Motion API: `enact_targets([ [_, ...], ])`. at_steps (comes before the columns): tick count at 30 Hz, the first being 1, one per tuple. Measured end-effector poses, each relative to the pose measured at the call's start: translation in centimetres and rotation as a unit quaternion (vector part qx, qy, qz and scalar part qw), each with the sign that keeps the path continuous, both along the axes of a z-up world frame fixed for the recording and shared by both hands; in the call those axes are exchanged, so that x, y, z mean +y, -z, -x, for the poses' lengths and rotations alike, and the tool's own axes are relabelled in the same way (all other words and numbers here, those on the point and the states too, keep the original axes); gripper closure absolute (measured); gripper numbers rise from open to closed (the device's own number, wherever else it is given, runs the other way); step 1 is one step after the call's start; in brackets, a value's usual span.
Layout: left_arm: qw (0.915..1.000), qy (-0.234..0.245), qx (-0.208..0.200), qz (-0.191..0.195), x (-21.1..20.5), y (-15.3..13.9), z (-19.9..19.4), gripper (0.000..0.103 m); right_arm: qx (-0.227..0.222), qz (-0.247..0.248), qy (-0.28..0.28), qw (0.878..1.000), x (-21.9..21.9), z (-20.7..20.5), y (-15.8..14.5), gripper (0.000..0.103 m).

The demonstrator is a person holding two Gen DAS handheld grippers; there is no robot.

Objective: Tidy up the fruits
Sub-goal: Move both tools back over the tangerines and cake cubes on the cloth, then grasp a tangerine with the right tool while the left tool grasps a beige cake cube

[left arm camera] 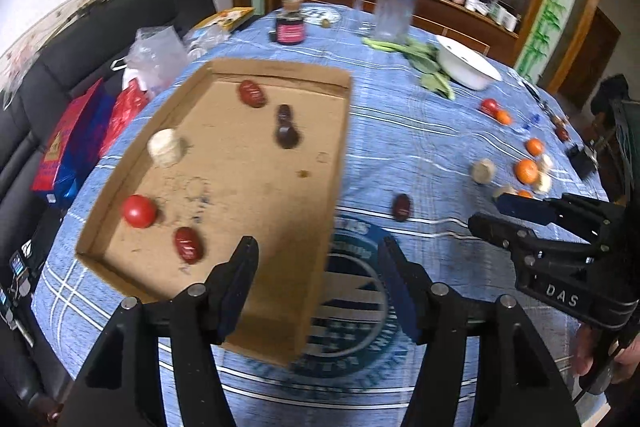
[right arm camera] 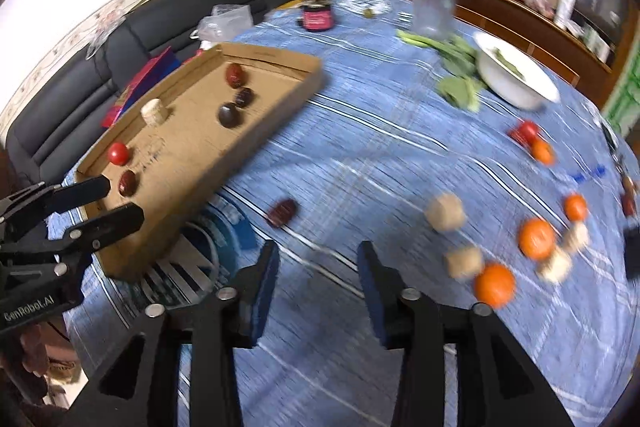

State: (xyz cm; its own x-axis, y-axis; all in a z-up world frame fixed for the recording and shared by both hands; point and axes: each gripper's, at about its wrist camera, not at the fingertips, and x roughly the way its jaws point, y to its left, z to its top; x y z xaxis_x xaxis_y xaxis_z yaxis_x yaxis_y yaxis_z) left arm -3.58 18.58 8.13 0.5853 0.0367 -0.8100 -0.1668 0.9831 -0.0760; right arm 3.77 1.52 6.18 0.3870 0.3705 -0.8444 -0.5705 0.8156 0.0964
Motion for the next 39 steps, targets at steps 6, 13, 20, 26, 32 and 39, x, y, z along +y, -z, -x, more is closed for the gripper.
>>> enact_targets([
  [6,0.9993,0.037,0.003,-0.007,-4.3,0.0,-0.5,0.032,-0.006,0.001,0.041,0.999,-5.3,1.2,0.0,0.054],
  [13,0.9964,0.08,0.016,-0.022,-9.4,1.0,-1.9,0.03,0.001,-0.009,0.098,0.995,-11.7,2.0,0.0,0.054],
  [20,0.993,0.113,0.031,-0.018,-13.2,1.9,-4.5,0.03,0.003,-0.009,0.155,0.988,-17.4,1.6,0.1,0.054],
  [26,0.9921,0.115,0.047,-0.017,-14.9,2.6,-6.2,0.03,0.007,-0.033,0.16,0.987,-19.7,-0.1,0.0,0.054],
  [32,0.9923,0.103,0.054,-0.044,-13.5,2.9,-5.9,0.03,0.017,-0.045,0.104,0.993,-15.9,-3.0,1.1,0.054],
  [39,0.994,0.082,0.051,-0.052,-10.8,2.5,-6.0,0.029,0.027,-0.031,0.059,0.997,-12.2,-4.8,3.3,0.054],
])
